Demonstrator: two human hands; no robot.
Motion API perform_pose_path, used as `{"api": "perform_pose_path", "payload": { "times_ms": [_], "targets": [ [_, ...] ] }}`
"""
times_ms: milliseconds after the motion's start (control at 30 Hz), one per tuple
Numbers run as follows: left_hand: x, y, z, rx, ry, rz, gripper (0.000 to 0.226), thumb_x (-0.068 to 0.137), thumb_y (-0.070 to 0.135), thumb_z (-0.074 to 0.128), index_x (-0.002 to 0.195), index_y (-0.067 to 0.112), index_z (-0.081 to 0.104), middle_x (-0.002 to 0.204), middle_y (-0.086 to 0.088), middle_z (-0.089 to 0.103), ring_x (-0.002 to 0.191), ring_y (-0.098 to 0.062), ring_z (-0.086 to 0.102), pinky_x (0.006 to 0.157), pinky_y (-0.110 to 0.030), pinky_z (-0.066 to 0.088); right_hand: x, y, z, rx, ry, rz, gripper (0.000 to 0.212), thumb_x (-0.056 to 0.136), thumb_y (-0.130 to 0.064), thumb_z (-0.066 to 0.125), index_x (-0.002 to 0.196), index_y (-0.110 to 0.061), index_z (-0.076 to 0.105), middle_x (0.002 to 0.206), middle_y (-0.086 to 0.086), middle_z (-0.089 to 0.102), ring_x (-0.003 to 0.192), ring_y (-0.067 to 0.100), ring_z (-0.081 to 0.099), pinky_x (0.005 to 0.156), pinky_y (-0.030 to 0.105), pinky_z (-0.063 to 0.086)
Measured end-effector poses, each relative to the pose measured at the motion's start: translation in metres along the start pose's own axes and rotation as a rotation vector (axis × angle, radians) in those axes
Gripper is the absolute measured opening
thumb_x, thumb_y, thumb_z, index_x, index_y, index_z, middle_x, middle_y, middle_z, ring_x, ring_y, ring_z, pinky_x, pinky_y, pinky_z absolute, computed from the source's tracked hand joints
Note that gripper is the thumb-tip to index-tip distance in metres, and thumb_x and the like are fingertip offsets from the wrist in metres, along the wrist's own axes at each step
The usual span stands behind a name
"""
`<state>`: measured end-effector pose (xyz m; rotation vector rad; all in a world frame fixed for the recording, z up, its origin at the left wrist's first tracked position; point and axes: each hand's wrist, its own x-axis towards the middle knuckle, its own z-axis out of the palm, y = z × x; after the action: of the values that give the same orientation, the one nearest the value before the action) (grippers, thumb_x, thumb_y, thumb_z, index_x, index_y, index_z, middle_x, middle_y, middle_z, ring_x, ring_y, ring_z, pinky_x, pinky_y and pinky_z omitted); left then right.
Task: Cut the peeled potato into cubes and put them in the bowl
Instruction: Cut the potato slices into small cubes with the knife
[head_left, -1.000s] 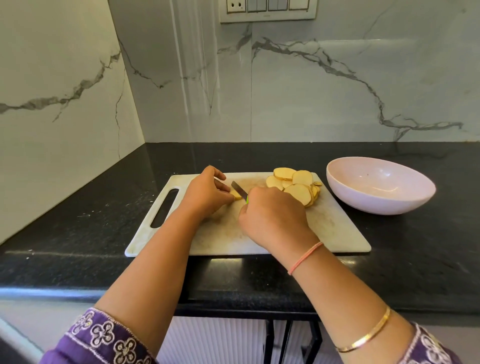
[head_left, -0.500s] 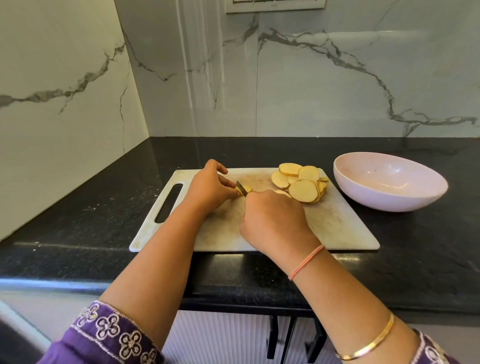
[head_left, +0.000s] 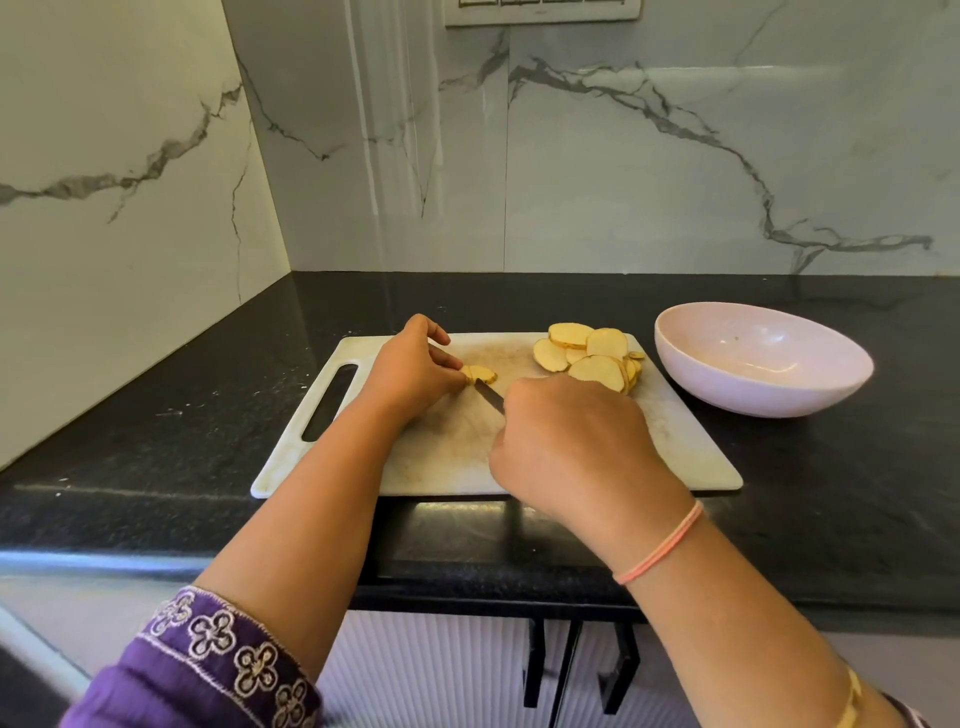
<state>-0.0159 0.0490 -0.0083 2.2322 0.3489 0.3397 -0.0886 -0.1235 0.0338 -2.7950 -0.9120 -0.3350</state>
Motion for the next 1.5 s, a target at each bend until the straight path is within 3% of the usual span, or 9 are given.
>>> {"api": "perform_pose_path", "payload": {
  "times_ms": [133,267,367,700,833,1067,1267,1400,1500],
  "targets": [
    [-0.002,0.004,-0.002,0.047,-0.008,0.029,0.034,0.085,0.011,0.068,0.107,0.024,0.046,0.105,0.001,0.065,0.087,-0.012,0.064,0.069,-0.020,0.049,0.000,0.020,0.001,0.115,0.103,0.117,0.017,0.093,-0.027,0.043,0.085,-0.017,0.053,0.065,-0.003,0.045,0.062,0.017,0.047,0.050,0.025,0.032],
    [-0.003,0.007,0.000,0.111,-0.025,0.080,0.034,0.085,0.018,0.068,0.110,0.028,0.047,0.108,0.005,0.062,0.089,-0.010,0.061,0.072,-0.022,0.050,0.012,0.040,0.010,0.173,0.185,0.192,0.027,0.093,-0.026,0.041,0.105,-0.018,0.064,0.063,-0.006,0.042,0.068,0.021,0.043,0.050,0.026,0.027],
    [-0.006,0.004,0.002,0.186,-0.009,0.110,0.034,0.085,0.027,0.069,0.112,0.028,0.049,0.108,0.007,0.062,0.093,-0.012,0.061,0.080,-0.027,0.051,0.020,0.045,0.023,0.248,0.210,0.208,0.033,0.095,-0.026,0.041,0.119,-0.018,0.062,0.075,0.000,0.052,0.072,0.021,0.048,0.058,0.026,0.034],
    [0.008,-0.005,-0.001,0.363,0.155,0.112,0.028,0.088,0.018,0.060,0.114,0.024,0.052,0.101,0.007,0.065,0.086,-0.012,0.060,0.077,-0.033,0.054,0.029,0.054,0.041,0.296,0.291,0.196,0.039,0.097,-0.026,0.039,0.131,-0.017,0.054,0.095,0.008,0.068,0.071,0.020,0.047,0.059,0.026,0.036],
    [0.010,-0.009,-0.001,0.365,0.217,0.119,0.024,0.089,0.019,0.059,0.113,0.024,0.054,0.104,0.008,0.064,0.090,-0.012,0.058,0.078,-0.032,0.052,0.027,0.055,0.045,0.311,0.311,0.196,0.039,0.097,-0.026,0.038,0.132,-0.017,0.053,0.099,0.008,0.068,0.072,0.019,0.047,0.060,0.026,0.036],
    [0.006,-0.003,0.009,0.434,0.096,0.218,0.020,0.090,0.023,0.057,0.106,0.027,0.068,0.107,0.010,0.066,0.086,-0.010,0.057,0.073,-0.027,0.049,0.027,0.056,0.050,0.372,0.315,0.213,0.038,0.097,-0.025,0.038,0.129,-0.015,0.055,0.101,0.008,0.068,0.080,0.023,0.059,0.062,0.028,0.046],
    [0.011,-0.005,0.005,0.479,0.240,0.149,0.022,0.091,0.016,0.053,0.106,0.022,0.068,0.114,0.000,0.064,0.096,-0.019,0.059,0.077,-0.032,0.051,0.030,0.058,0.052,0.383,0.321,0.221,0.036,0.097,-0.025,0.038,0.125,-0.015,0.058,0.098,0.008,0.068,0.072,0.019,0.053,0.057,0.025,0.037],
    [0.004,0.004,0.012,0.394,0.118,0.259,0.028,0.086,0.034,0.061,0.113,0.031,0.067,0.114,0.005,0.065,0.106,-0.015,0.056,0.084,-0.032,0.049,0.030,0.059,0.053,0.376,0.319,0.231,0.035,0.096,-0.026,0.039,0.123,-0.016,0.060,0.095,0.007,0.068,0.071,0.019,0.052,0.055,0.025,0.035],
    [0.002,0.005,0.017,0.402,0.031,0.285,0.028,0.089,0.033,0.059,0.115,0.030,0.068,0.111,0.006,0.068,0.092,-0.008,0.056,0.078,-0.023,0.044,0.030,0.058,0.054,0.368,0.318,0.231,0.036,0.097,-0.026,0.039,0.125,-0.017,0.059,0.101,0.007,0.068,0.073,0.019,0.051,0.057,0.025,0.036]
  ]
}}
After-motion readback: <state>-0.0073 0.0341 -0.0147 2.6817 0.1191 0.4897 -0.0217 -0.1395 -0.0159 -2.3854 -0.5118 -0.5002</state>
